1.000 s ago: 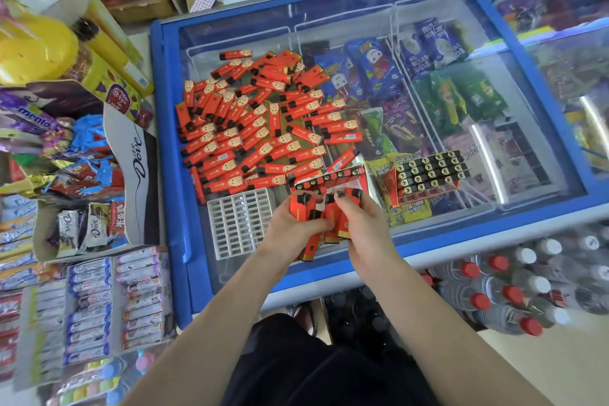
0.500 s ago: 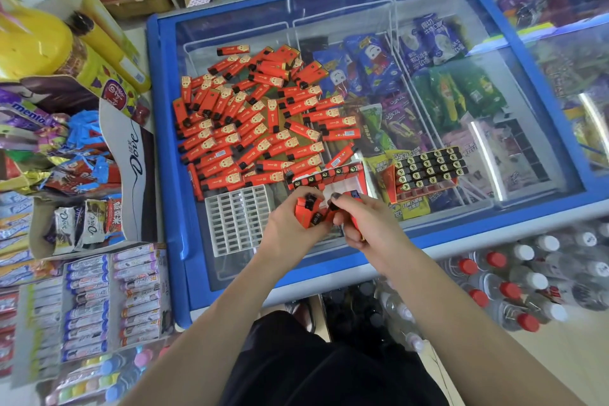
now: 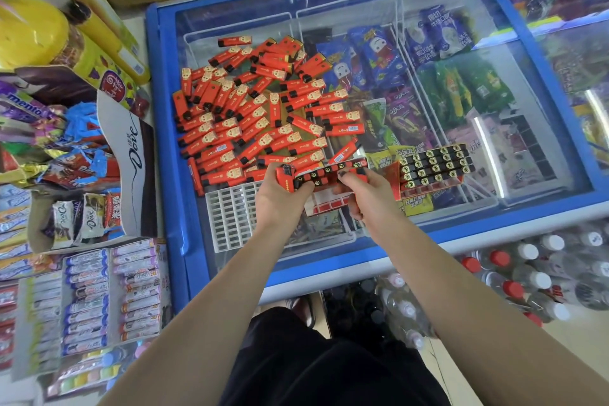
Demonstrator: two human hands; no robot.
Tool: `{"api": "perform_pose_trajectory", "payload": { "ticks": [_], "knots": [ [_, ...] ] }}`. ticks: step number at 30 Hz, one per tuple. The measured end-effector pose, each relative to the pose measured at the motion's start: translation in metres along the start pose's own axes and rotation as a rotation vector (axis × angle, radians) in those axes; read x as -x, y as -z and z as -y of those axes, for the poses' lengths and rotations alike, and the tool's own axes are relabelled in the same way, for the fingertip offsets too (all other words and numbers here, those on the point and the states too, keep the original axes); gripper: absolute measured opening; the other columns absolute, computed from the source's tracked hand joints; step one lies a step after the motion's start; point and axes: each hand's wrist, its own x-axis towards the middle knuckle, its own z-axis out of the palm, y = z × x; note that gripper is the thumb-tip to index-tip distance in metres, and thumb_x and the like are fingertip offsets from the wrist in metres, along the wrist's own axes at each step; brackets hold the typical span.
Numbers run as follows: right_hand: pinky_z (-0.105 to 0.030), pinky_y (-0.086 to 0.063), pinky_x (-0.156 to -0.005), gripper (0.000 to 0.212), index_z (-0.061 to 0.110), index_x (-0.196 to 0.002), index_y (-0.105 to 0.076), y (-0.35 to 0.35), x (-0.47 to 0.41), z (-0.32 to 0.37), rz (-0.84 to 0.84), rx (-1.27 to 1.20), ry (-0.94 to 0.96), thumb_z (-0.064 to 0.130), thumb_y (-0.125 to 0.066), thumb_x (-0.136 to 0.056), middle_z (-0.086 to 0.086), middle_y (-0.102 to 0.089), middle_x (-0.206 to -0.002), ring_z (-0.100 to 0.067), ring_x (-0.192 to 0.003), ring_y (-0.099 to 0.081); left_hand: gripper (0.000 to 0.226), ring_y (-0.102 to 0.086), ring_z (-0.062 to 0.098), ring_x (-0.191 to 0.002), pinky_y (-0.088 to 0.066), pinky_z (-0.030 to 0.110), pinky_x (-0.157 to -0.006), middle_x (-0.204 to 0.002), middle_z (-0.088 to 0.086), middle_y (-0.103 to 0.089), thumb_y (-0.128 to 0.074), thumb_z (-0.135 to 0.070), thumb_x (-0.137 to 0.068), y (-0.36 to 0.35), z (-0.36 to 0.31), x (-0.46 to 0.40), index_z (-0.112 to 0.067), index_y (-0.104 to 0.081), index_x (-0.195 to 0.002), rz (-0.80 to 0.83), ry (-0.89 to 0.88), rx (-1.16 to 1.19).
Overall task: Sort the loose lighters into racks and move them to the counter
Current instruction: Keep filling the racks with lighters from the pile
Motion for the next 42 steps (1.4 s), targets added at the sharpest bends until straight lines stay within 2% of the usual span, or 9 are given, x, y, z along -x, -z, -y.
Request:
{"api": "perform_pose_trajectory", "payload": {
  "ticks": [3,7,14,20,24,30,35,39,42],
  "knots": [
    [-0.025,-0.025,-0.042,0.005,0.010,-0.101,-0.064,-0.003,-0.004,-0.003,0.005,-0.025,0.018,0.015,-0.063,-0.099,-0.011,-0.071,-0.082,-0.016,-0.047,-0.034,0.071,-0.051,0.009,-0.042,-0.044,0.022,-0.045,-0.072,0.000,-0.067,-0.078,-0.037,-0.089,-0.001,-0.001,-0.004,-0.030,-0.042,-0.150,0.001,0.020,-0.021],
    [-0.022,-0.028,-0.041,0.026,0.005,-0.119,-0.054,-0.010,-0.002,-0.013,-0.005,-0.025,0.007,0.015,-0.066,-0.097,-0.014,-0.070,-0.085,-0.011,-0.043,-0.036,0.072,-0.054,0.006,-0.044,-0.043,0.020,-0.046,-0.084,-0.001,-0.071,-0.078,-0.036,-0.089,0.000,-0.002,-0.005,-0.030,-0.042,-0.151,0.013,0.023,-0.029],
    [-0.024,-0.026,-0.042,0.032,-0.001,-0.112,-0.052,-0.014,-0.004,-0.025,-0.085,-0.037,0.026,0.020,-0.069,-0.095,-0.020,-0.058,-0.083,-0.014,-0.044,-0.032,0.072,-0.053,0.001,-0.040,-0.039,0.013,-0.041,-0.089,0.000,-0.071,-0.079,-0.036,-0.089,0.000,0.001,-0.006,-0.028,-0.044,-0.151,0.012,0.010,-0.047],
    [-0.024,-0.026,-0.041,0.028,0.001,-0.109,-0.057,-0.015,-0.012,-0.019,-0.128,-0.062,-0.040,0.018,-0.071,-0.092,-0.015,-0.071,-0.082,-0.013,-0.041,-0.034,0.074,-0.051,0.000,-0.035,-0.040,0.016,-0.040,-0.085,0.001,-0.070,-0.080,-0.036,-0.089,0.000,0.002,-0.007,-0.029,-0.042,-0.152,0.023,0.020,-0.035],
    [-0.023,-0.027,-0.040,0.049,0.004,-0.127,-0.057,-0.018,-0.015,-0.021,-0.114,-0.052,-0.106,0.029,-0.076,-0.088,-0.016,-0.061,-0.086,-0.012,-0.041,-0.035,0.076,-0.050,0.000,-0.037,-0.040,0.015,-0.041,-0.087,0.001,-0.070,-0.079,-0.038,-0.090,0.001,0.000,-0.007,-0.030,-0.040,-0.154,0.028,0.024,-0.055],
    [-0.025,-0.028,-0.040,0.043,0.012,-0.109,-0.056,-0.014,-0.007,-0.021,-0.082,-0.034,-0.164,0.050,-0.066,-0.094,0.000,-0.050,-0.060,-0.011,-0.042,-0.038,0.079,-0.049,0.000,-0.034,-0.041,0.016,-0.041,-0.084,0.001,-0.069,-0.079,-0.038,-0.089,0.002,0.001,-0.006,-0.029,-0.037,-0.156,0.041,0.035,-0.058],
    [-0.032,-0.037,-0.052,0.031,0.011,-0.094,-0.066,0.000,0.008,-0.014,-0.108,-0.169,-0.193,0.026,-0.041,-0.105,-0.004,-0.054,-0.063,-0.018,-0.047,-0.046,0.082,-0.045,0.000,-0.032,-0.039,0.016,-0.039,-0.075,0.000,-0.063,-0.079,-0.035,-0.091,0.002,0.000,-0.004,-0.028,-0.032,-0.159,0.052,0.051,-0.036],
    [-0.029,-0.033,-0.051,0.020,0.014,-0.108,-0.066,0.012,0.016,-0.012,-0.060,-0.206,-0.122,0.015,-0.046,-0.107,-0.002,-0.059,-0.070,-0.016,-0.048,-0.043,0.082,-0.046,0.000,-0.032,-0.041,0.017,-0.039,-0.074,-0.001,-0.061,-0.078,-0.035,-0.092,0.003,-0.001,-0.003,-0.027,-0.032,-0.159,0.053,0.047,-0.044],
    [-0.031,-0.045,-0.057,0.024,0.020,-0.113,-0.071,0.020,0.018,-0.011,-0.035,-0.199,-0.031,0.007,-0.053,-0.103,-0.007,-0.064,-0.083,-0.019,-0.062,-0.056,0.082,-0.047,0.000,-0.034,-0.041,0.016,-0.040,-0.074,-0.001,-0.062,-0.078,-0.036,-0.092,0.003,-0.001,-0.003,-0.028,-0.032,-0.159,0.052,0.049,-0.051]
  ]
}}
